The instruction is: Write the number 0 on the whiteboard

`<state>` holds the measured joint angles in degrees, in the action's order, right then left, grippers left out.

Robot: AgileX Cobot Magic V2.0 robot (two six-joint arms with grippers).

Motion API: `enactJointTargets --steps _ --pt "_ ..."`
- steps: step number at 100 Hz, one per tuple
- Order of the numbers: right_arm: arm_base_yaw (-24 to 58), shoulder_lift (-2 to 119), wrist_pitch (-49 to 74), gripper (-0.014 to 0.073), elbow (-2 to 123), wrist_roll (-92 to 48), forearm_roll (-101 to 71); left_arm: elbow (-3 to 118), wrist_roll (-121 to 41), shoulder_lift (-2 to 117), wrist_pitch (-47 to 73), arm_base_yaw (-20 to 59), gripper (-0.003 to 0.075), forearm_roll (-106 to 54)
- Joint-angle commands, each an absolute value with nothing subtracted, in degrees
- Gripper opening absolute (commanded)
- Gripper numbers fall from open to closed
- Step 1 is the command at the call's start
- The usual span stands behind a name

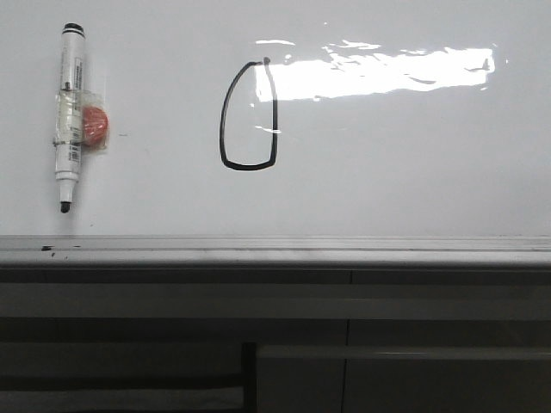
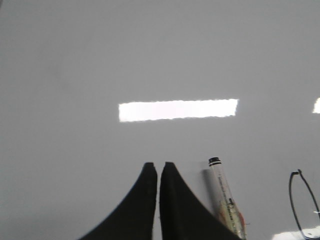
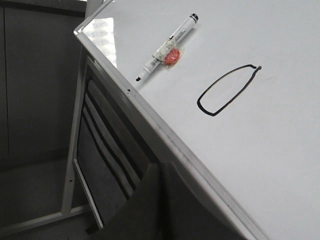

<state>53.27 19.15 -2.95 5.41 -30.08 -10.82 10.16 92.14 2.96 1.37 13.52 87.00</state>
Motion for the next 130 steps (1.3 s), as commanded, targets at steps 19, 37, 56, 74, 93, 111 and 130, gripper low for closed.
enactJointTargets --steps 19,37,56,74,93,111,130 --pt "53.17 19.23 -7.56 -0.0069 6.95 -30.09 -10.45 11.76 75.16 3.55 0.0 11.56 -0.002 72.27" --pt "53.17 19.23 -7.56 -0.0069 6.95 -30.09 -10.45 11.76 29.45 3.22 2.64 10.14 -0.002 28.69" --pt "53.17 19.23 -7.56 -0.0069 6.95 -30.09 -10.45 10.24 15.43 3.22 9.78 4.83 -0.002 14.95" --pt "53.17 19.23 -7.56 -0.0069 6.95 -30.09 -10.45 4.15 15.43 3.22 9.18 2.29 -0.002 14.23" --pt "53.17 19.23 -7.56 -0.0069 6.95 -30.09 -10.45 -2.2 15.68 -0.08 11.36 1.8 -0.002 12.92" --pt "53.17 19.23 -7.35 -0.0069 6.95 -30.09 -10.45 -2.05 15.68 -1.87 17.05 1.8 -0.002 12.85" --pt "53.17 19.23 -7.35 -0.0069 6.95 -30.09 -10.45 -2.05 15.57 -1.87 17.05 1.93 -0.002 12.79"
